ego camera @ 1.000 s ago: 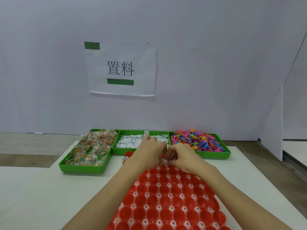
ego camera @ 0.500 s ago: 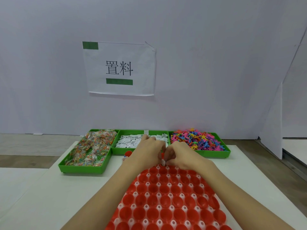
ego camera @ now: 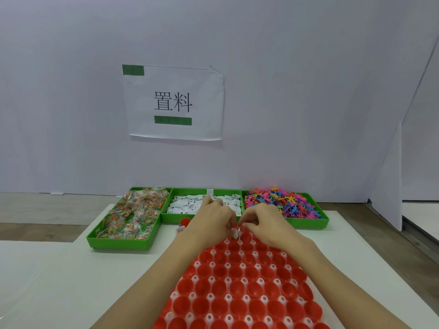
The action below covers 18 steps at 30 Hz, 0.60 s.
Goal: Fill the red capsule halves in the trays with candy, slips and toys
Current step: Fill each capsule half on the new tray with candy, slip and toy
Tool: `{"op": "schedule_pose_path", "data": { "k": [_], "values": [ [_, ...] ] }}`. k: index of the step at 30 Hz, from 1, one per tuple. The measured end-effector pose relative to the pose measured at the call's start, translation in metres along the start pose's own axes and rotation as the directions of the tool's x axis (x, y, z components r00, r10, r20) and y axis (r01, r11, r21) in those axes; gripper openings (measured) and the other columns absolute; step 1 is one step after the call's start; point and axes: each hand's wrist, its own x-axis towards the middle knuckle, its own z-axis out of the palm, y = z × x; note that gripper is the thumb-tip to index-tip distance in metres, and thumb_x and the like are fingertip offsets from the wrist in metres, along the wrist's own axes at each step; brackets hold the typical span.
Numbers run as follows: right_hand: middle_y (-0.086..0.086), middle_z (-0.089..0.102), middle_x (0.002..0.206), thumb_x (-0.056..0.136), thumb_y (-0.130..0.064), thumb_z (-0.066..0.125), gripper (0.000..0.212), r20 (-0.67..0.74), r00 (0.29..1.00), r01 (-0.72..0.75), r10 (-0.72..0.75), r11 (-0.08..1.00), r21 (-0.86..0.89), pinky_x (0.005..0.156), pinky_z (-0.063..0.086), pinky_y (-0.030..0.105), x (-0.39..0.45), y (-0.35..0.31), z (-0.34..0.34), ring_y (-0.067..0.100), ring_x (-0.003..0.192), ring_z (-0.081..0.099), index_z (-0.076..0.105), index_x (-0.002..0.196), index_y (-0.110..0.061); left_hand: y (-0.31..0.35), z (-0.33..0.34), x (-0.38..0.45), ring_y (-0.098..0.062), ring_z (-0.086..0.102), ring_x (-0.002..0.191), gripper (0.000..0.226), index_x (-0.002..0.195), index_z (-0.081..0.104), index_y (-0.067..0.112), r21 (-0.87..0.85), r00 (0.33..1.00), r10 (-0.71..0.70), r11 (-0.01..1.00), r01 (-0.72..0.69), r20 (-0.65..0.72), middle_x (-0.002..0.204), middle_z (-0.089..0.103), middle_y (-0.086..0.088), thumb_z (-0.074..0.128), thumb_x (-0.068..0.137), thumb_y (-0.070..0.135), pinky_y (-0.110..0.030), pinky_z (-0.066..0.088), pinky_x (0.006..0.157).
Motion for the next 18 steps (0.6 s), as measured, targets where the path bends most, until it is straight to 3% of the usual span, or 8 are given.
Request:
{"op": "schedule_pose_path", "data": {
  "k": [2, 6, 10, 15, 18],
  "values": [
    [-0.011, 0.075, 0.099, 0.097, -0.017, 0.066, 0.016, -0.049, 0.999, -0.004, 0.006, 0.998, 0.055, 0.073, 0.044, 0.005, -0.005, 0.003, -0.005, -0.004, 0.086, 0.064, 0.079, 0.103, -0.024, 0.000, -0.001, -0.002, -0.009, 0.045, 0.097, 0.020, 0.106, 0.076, 0.032, -0.044, 1.000, -0.003, 0.999, 0.003, 0.011, 0.093, 0.074, 0.015, 0.069, 0.093, 0.045, -0.028, 0.017, 0.087],
    [-0.014, 0.075, 0.084, 0.096, -0.019, 0.068, 0.013, -0.144, 0.988, -0.016, 0.050, 0.974, 0.224, 0.081, 0.050, 0.011, -0.025, 0.008, -0.016, -0.004, 0.084, 0.068, 0.079, 0.098, -0.025, 0.001, -0.002, -0.004, -0.008, 0.035, 0.090, 0.019, 0.105, 0.079, 0.033, -0.047, 1.000, -0.008, 0.999, 0.009, 0.013, 0.078, 0.058, 0.019, 0.070, 0.093, 0.045, -0.030, 0.023, 0.096],
    [-0.014, 0.076, 0.080, 0.097, -0.015, 0.066, 0.017, -0.215, 0.972, -0.014, 0.097, 0.934, 0.358, 0.078, 0.052, 0.012, -0.055, 0.019, -0.022, -0.002, 0.084, 0.070, 0.077, 0.095, -0.027, 0.004, -0.006, -0.008, -0.014, 0.044, 0.099, 0.023, 0.115, 0.077, 0.033, -0.013, 0.999, -0.010, 1.000, 0.011, 0.032, 0.094, 0.072, 0.010, 0.068, 0.095, 0.040, -0.032, 0.023, 0.102],
    [-0.008, 0.076, 0.081, 0.098, -0.012, 0.064, 0.022, -0.304, 0.931, -0.007, 0.200, 0.846, 0.533, 0.073, 0.053, 0.015, -0.092, 0.035, -0.020, 0.004, 0.083, 0.071, 0.077, 0.094, -0.029, -0.001, -0.016, -0.013, -0.012, 0.046, 0.097, 0.023, 0.116, 0.076, 0.032, -0.040, 0.999, -0.043, 0.998, 0.043, -0.001, 0.096, 0.074, 0.012, 0.066, 0.096, 0.037, -0.029, 0.026, 0.103],
    [-0.007, 0.076, 0.080, 0.098, -0.011, 0.064, 0.023, -0.318, 0.914, -0.021, 0.252, 0.812, 0.583, 0.073, 0.052, 0.017, -0.099, 0.037, -0.017, 0.005, 0.081, 0.071, 0.077, 0.094, -0.029, -0.012, -0.024, -0.023, -0.010, 0.055, 0.112, 0.025, 0.117, 0.073, 0.031, -0.011, 0.991, -0.125, 0.992, 0.124, -0.046, 0.112, 0.073, 0.015, 0.062, 0.098, 0.043, -0.033, 0.031, 0.110]
  ]
}}
